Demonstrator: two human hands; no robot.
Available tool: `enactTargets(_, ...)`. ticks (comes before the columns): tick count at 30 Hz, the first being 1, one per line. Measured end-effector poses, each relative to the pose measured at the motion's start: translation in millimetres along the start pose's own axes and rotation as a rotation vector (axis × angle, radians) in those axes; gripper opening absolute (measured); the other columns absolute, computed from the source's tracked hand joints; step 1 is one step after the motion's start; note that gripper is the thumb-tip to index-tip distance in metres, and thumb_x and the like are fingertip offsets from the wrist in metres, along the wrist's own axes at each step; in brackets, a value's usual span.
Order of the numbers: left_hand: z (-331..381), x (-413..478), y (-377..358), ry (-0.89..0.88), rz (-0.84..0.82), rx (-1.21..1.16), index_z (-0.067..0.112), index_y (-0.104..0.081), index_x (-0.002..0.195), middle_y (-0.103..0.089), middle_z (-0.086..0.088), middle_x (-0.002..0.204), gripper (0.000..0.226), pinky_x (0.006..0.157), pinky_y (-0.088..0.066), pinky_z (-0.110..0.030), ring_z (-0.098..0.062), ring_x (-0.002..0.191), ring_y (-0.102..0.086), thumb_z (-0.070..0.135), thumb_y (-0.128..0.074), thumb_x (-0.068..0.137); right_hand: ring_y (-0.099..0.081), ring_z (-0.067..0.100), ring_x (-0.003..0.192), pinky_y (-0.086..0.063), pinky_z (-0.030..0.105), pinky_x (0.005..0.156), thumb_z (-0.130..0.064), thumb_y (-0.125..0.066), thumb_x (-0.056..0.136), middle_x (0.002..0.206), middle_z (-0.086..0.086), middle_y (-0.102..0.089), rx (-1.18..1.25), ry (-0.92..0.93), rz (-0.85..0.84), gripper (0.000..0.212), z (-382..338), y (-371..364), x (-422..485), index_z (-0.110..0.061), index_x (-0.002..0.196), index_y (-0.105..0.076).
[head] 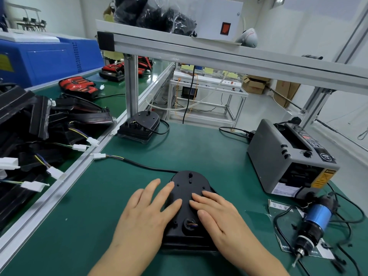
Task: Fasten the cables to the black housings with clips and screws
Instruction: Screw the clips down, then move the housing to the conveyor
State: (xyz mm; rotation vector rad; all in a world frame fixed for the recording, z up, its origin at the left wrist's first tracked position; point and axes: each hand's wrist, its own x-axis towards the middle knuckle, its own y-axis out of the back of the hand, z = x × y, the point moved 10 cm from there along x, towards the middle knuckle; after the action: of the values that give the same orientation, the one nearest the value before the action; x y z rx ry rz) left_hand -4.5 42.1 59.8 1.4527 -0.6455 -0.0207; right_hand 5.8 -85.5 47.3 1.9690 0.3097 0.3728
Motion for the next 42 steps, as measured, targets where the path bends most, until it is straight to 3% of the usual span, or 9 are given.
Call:
enactTargets(7,-4.1,-10.7,-12.4,0.116,-0.091,-0.256,0.041,-0.066,0.113,-0.060,0.003,0.126,0.087,0.081,-0.052,-0.041,-0.025,0.114,-0.053,-0.006,-0.080,0.041,-0.001,-0.020,0.134,-0.007,0.015,0.114,-0.041,-0.024,0.098,0.142,-0.038,-0.023,0.058,-0.024,0.008,0.043,0.9,-1.6,-7.5,-0.041,0.138,-0.040)
enactTargets(12,-16.3,-6.6,-11.2,0.134,-0.008,-0.422,0.064,-0.035,0.129,-0.006,0.029,0.148,0.079,0.109,-0.011,-0.029,-0.007,0.139,-0.004,-0.002,-0.041,0.085,0.001,-0.023,0.132,-0.002,0.011,0.112,-0.046,-0.016,0.092,0.140,-0.040,-0.021,0.065,-0.028,0.033,0.049,0.5,-2.9,-8.3,-0.044,0.136,-0.037)
enactTargets(17,-4.6,4.7,-4.0,0.035,-0.105,-0.202,0.040,-0.071,0.104,-0.063,0.000,0.125,0.077,0.080,-0.053,-0.042,-0.029,0.110,-0.061,0.001,-0.084,0.039,0.003,-0.023,0.132,0.000,0.011,0.112,-0.048,-0.014,0.094,0.140,-0.041,-0.018,0.055,-0.015,0.053,0.044,2.0,-5.8,-7.8,-0.049,0.134,-0.032)
enactTargets(20,-0.6,6.6,-4.2,-0.036,-0.129,-0.070,0.037,-0.074,0.098,-0.068,0.000,0.117,0.073,0.076,-0.056,-0.038,-0.029,0.103,-0.066,0.013,-0.085,0.030,0.002,-0.021,0.133,-0.002,0.011,0.111,-0.048,-0.014,0.094,0.140,-0.041,-0.018,0.051,-0.010,0.064,0.044,2.8,-7.0,-7.7,-0.048,0.134,-0.032)
enactTargets(25,-26.3,29.8,-19.9,0.006,-0.313,-0.387,0.053,-0.051,0.124,-0.032,0.023,0.146,0.054,0.110,-0.022,-0.024,-0.009,0.139,-0.024,0.012,-0.049,0.090,0.004,-0.020,0.134,-0.004,0.012,0.112,-0.050,-0.011,0.089,0.141,-0.041,-0.013,0.016,-0.011,0.048,0.043,3.4,-9.7,-6.4,-0.054,0.131,-0.020)
enactTargets(28,-76.3,59.9,-38.3,0.272,-0.282,-0.649,0.039,-0.056,0.125,-0.049,0.012,0.135,0.047,0.103,-0.032,-0.019,-0.011,0.127,-0.044,0.007,-0.039,0.096,0.005,-0.020,0.134,-0.004,0.012,0.111,-0.051,-0.011,0.088,0.141,-0.042,-0.012,0.014,-0.008,0.056,0.041,0.5,-8.9,-8.1,-0.056,0.129,-0.018)
enactTargets(32,-143.6,76.0,-56.7,0.560,-0.284,-0.159,0.026,-0.049,0.134,-0.042,0.000,0.140,0.046,0.098,-0.039,-0.036,-0.024,0.125,-0.040,0.008,-0.034,0.094,0.006,-0.017,0.136,-0.004,0.012,0.112,-0.050,-0.008,0.087,0.142,-0.040,-0.007,-0.035,0.021,0.064,0.044,-3.8,-6.0,-8.0,-0.055,0.130,-0.015)
enactTargets(37,-165.1,78.0,-69.6,0.503,-0.406,0.273,0.021,-0.050,0.125,-0.050,0.000,0.128,0.039,0.095,-0.036,-0.032,-0.021,0.121,-0.042,0.007,-0.039,0.090,-0.065,0.017,0.106,-0.042,0.015,0.081,-0.034,-0.036,0.084,0.113,-0.013,-0.068,-0.151,0.139,0.281,0.042,-24.0,20.8,-11.1,-0.027,0.100,-0.074)
enactTargets(42,-160.1,83.6,-54.5,0.381,-0.339,0.405,0.020,-0.056,0.112,-0.057,0.002,0.115,0.034,0.088,-0.036,-0.030,-0.021,0.111,-0.047,0.004,-0.046,0.084,-0.069,0.017,0.095,-0.041,0.015,0.083,-0.040,-0.007,0.103,0.102,-0.010,-0.072,-0.191,0.164,0.289,0.072,-26.6,22.7,-7.3,-0.027,0.090,-0.076)
